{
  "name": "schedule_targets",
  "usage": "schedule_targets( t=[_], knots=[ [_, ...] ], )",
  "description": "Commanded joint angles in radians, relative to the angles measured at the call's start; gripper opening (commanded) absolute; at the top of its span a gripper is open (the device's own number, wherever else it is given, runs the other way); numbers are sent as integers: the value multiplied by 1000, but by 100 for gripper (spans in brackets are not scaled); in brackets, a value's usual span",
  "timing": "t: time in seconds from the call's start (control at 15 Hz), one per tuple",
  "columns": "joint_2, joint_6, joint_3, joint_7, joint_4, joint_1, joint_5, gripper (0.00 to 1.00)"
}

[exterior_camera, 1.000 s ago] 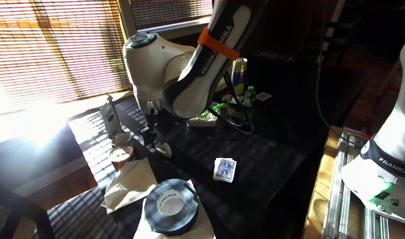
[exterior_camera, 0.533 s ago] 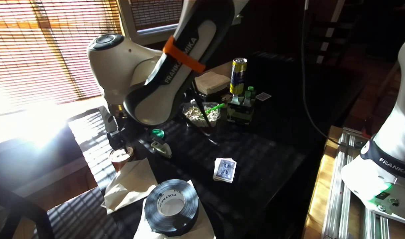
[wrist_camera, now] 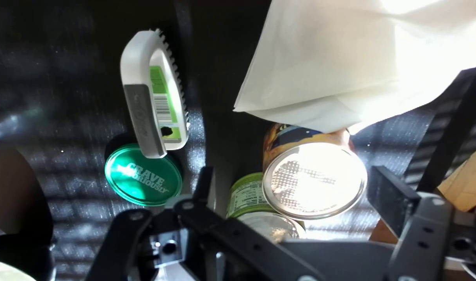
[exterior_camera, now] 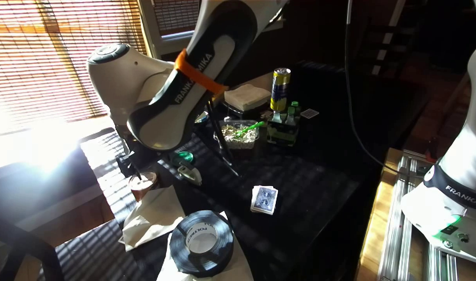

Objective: Put the can of food in the black and white bowl on the right.

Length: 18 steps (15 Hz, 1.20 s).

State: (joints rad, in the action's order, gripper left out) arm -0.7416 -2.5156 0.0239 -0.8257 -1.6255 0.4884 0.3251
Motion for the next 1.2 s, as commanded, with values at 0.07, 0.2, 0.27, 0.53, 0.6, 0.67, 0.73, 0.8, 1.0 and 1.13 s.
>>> schedule_targets(
  t=[0.07,0.2,0.27,0.53,0.6,0.67,0.73,0.8,1.0,1.13],
  knots=[
    [-47,-140,3,-73,13,16,-69,100],
    [-71,-185,30,-108,30,38,-75,100],
    [-81,-198,47,-128,36,52,-74,100],
    [-104,-173,147,-204,63,140,-30,100],
    [-113,-169,162,-215,72,158,-28,100],
    [-123,-171,173,-221,82,173,-29,100],
    [-135,-168,184,-228,96,190,-29,100],
    [-151,-160,195,-235,115,204,-30,100],
    [-201,-137,248,-273,166,251,-20,100],
    [-233,-114,280,-299,201,272,-17,100]
  ],
)
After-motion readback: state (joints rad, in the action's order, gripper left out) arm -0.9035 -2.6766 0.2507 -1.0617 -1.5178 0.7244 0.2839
